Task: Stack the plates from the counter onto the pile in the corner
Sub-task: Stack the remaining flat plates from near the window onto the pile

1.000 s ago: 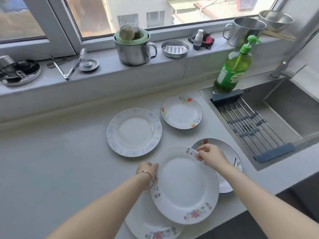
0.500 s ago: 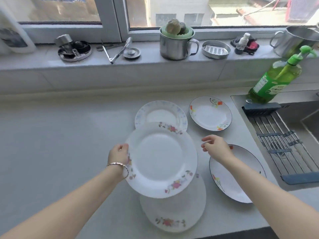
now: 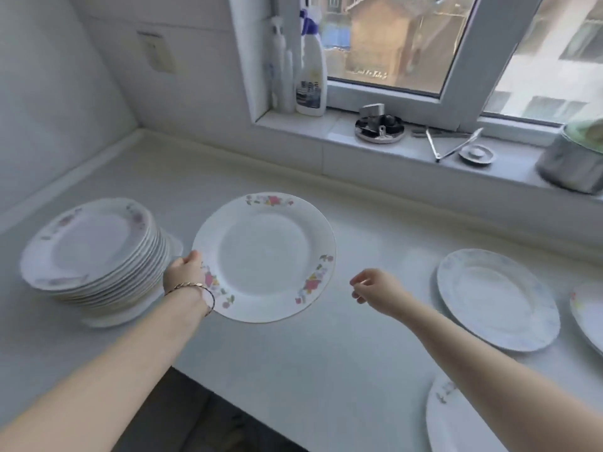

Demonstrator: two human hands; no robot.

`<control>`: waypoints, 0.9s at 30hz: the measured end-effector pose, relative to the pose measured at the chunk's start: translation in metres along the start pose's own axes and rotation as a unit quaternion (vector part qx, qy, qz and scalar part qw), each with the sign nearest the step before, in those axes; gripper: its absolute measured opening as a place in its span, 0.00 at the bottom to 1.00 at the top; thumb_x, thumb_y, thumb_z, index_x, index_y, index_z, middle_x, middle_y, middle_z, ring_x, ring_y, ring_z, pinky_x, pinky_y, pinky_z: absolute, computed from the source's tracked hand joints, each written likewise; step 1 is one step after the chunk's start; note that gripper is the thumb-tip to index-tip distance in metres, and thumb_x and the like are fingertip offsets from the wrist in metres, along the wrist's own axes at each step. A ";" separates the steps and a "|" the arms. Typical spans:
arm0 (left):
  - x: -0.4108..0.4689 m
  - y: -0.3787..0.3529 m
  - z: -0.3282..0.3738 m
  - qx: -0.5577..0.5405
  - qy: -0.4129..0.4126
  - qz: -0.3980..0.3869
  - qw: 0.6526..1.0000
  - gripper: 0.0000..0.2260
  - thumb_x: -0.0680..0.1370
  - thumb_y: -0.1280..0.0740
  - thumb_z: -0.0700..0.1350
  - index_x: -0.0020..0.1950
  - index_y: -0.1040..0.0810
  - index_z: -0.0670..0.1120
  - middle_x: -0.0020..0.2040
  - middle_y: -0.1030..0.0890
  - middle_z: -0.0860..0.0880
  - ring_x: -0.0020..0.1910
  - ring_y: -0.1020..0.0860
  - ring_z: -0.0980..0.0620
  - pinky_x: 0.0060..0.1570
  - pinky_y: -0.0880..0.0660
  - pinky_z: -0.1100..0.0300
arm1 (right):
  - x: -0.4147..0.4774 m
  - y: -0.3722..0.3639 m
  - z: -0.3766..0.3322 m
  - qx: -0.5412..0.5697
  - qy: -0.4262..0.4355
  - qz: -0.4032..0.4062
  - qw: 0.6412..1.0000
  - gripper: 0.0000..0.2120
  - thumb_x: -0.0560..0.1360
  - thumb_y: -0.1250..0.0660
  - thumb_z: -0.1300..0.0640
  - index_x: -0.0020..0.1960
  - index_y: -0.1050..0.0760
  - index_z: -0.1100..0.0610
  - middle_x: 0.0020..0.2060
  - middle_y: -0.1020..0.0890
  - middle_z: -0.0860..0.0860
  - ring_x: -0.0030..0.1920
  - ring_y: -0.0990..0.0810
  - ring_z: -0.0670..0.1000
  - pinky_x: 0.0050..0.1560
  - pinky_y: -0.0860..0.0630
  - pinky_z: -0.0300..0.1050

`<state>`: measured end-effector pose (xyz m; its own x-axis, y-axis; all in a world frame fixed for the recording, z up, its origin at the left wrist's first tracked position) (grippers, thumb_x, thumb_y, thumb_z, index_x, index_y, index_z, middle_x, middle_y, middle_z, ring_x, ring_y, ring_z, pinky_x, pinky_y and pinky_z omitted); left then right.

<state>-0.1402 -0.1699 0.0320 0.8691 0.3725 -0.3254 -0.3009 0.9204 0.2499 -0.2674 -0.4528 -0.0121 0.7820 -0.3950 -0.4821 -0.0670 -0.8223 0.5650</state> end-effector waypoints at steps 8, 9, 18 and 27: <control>0.135 0.136 0.039 0.042 0.003 0.115 0.993 0.08 0.79 0.42 0.41 0.48 0.25 0.39 0.33 0.28 0.43 0.44 0.31 0.48 0.39 0.37 0.62 | 0.044 -0.119 -0.119 -0.002 0.026 -0.033 0.999 0.08 0.75 0.42 0.62 0.49 0.25 0.55 0.34 0.20 0.48 0.36 0.22 0.48 0.33 0.29 0.36; 0.149 0.147 0.043 0.048 0.000 0.125 0.991 0.10 0.79 0.42 0.41 0.50 0.24 0.37 0.36 0.25 0.40 0.45 0.31 0.48 0.39 0.37 0.60 | 0.048 -0.129 -0.129 0.000 0.026 -0.033 0.999 0.09 0.75 0.42 0.62 0.50 0.24 0.56 0.34 0.20 0.48 0.36 0.22 0.48 0.33 0.29 0.36; 0.239 0.193 0.032 0.066 0.045 0.131 0.988 0.12 0.79 0.42 0.39 0.52 0.25 0.31 0.44 0.29 0.39 0.43 0.32 0.45 0.44 0.38 0.57 | 0.073 -0.184 -0.190 -0.015 0.001 -0.035 0.999 0.07 0.75 0.42 0.63 0.46 0.26 0.56 0.32 0.21 0.47 0.33 0.23 0.45 0.32 0.29 0.36; 0.280 0.197 0.022 0.248 -0.004 0.012 0.969 0.17 0.75 0.38 0.47 0.30 0.34 0.40 0.31 0.29 0.40 0.37 0.31 0.43 0.34 0.37 0.58 | 0.091 -0.206 -0.216 -0.059 0.005 -0.052 0.997 0.06 0.76 0.41 0.61 0.47 0.25 0.55 0.33 0.20 0.46 0.34 0.22 0.46 0.36 0.28 0.38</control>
<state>0.0521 0.1128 0.0100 0.8679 0.3904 -0.3072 -0.0972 0.7399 0.6657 -0.0488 -0.2307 -0.0284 0.7871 -0.3056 -0.5358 0.0870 -0.8050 0.5869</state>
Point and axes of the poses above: each hand's wrist, its own x-axis towards the middle knuckle, its own y-axis out of the back of the hand, z = x × y, the point moved 5 cm from there along x, towards the middle knuckle
